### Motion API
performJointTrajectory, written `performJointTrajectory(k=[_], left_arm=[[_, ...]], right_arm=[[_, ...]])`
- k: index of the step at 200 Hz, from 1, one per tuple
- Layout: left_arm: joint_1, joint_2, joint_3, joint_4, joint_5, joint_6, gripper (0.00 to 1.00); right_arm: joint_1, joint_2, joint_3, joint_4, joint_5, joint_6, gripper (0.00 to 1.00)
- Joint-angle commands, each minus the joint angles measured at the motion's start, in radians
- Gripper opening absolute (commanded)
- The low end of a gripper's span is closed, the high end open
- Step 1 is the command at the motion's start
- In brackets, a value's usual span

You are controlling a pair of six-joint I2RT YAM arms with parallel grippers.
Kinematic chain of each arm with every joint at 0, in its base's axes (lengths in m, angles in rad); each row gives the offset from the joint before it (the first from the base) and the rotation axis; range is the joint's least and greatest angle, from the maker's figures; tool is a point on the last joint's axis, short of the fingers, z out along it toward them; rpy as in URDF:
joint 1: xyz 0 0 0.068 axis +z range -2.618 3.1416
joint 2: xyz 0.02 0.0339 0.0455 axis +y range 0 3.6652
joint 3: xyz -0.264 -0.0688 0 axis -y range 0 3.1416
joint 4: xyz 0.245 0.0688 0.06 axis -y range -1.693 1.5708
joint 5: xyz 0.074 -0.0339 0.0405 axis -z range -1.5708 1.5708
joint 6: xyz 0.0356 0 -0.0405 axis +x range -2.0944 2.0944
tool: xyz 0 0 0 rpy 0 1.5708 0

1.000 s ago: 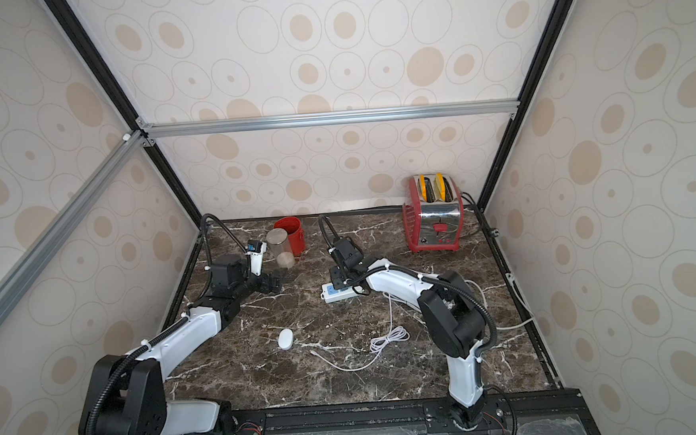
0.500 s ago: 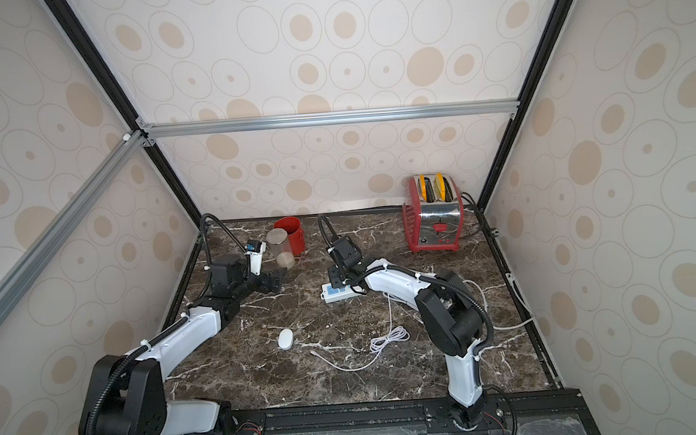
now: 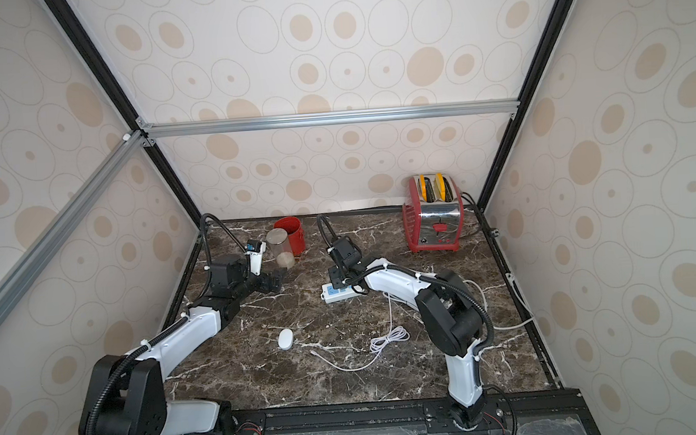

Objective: Charge the bluetooth headset
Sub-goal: Insert the plug into the socket.

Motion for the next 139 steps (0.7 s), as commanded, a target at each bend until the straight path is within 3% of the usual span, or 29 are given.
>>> performJointTrajectory(k=[1,58,113,139], left_arm=[[0.009,-0.004,0.042,-0.015,-0.002,0.016,0.99],[0.01,-0.006,0.042,-0.017,0.0,0.016,0.99],[0.009,-0.005,0.043,-0.018,-0.002,0.018,0.99],[0.01,0.0,0.043,-0.019,-0.002,0.019,0.99]], right_arm=[[0.021,0.053,0.016,-0.097,0.012,-0.038,0.0],[0.03,0.056,0.012,-0.135,-0.014,-0.014,0.0],[0.031,0.108,0.004,-0.223,0.063,-0.046,0.0],[0.032,0.138,-0.059,-0.171,0.071,-0.063,0.0]])
